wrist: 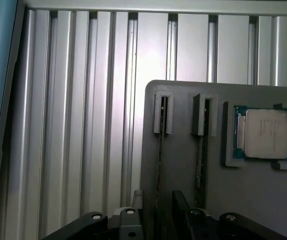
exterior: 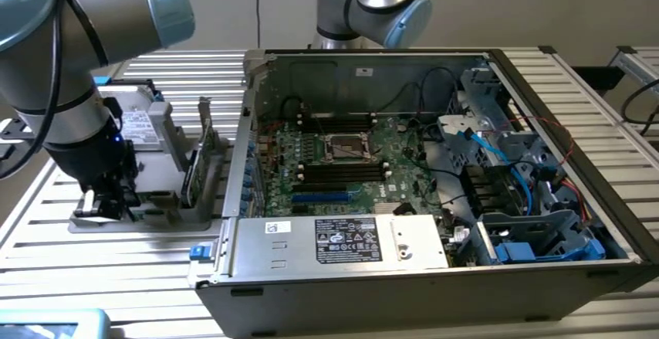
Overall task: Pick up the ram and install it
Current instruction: 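Pick up the ram and move it above insertion slot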
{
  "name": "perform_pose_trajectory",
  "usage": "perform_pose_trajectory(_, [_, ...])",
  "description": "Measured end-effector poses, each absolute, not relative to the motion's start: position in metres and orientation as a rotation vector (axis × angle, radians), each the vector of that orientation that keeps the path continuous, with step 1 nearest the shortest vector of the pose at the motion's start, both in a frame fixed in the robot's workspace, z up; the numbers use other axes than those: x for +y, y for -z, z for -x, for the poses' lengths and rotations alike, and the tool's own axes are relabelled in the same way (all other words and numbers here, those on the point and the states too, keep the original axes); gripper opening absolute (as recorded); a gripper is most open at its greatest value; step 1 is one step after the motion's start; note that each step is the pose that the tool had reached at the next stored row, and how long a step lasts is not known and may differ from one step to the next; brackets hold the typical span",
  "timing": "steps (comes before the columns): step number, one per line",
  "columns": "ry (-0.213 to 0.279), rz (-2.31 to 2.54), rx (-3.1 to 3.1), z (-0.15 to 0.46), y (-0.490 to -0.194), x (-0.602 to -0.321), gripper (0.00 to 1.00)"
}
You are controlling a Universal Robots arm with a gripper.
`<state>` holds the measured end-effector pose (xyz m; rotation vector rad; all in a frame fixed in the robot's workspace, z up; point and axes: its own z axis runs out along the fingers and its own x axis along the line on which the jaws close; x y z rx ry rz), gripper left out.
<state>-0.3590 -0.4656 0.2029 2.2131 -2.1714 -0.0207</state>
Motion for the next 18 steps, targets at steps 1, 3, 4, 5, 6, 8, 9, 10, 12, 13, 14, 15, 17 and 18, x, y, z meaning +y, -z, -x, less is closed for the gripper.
perform_pose_trajectory(1, [0.021, -2.212, -2.172, 0.359, -0.202, -0.466, 0.36])
perform_pose_trajectory(3, [0.021, -2.211, -2.173, 0.359, -0.2, -0.466, 0.36])
perform_pose_trajectory(4, [0.021, -2.21, -2.174, 0.359, -0.199, -0.466, 0.36])
perform_pose_trajectory(5, [0.021, -2.209, -2.175, 0.359, -0.198, -0.466, 0.34])
perform_pose_trajectory(6, [0.021, -2.209, -2.175, 0.359, -0.198, -0.466, 0.28])
perform_pose_trajectory(8, [0.021, -2.208, -2.176, 0.36, -0.198, -0.466, 0.22])
perform_pose_trajectory(9, [0.021, -2.208, -2.176, 0.36, -0.2, -0.466, 0.16])
perform_pose_trajectory(10, [0.021, -2.208, -2.176, 0.36, -0.203, -0.466, 0.16])
perform_pose_trajectory(12, [0.021, -2.208, -2.176, 0.36, -0.212, -0.466, 0.13])
perform_pose_trajectory(13, [0.021, -2.208, -2.176, 0.36, -0.216, -0.466, 0.13])
perform_pose_trajectory(14, [0.021, -2.208, -2.176, 0.36, -0.221, -0.466, 0.13])
perform_pose_trajectory(15, [0.021, -2.208, -2.176, 0.36, -0.225, -0.466, 0.13])
perform_pose_trajectory(17, [0.021, -2.208, -2.176, 0.36, -0.234, -0.466, 0.13])
perform_pose_trajectory(18, [0.021, -2.208, -2.176, 0.36, -0.239, -0.466, 0.13])
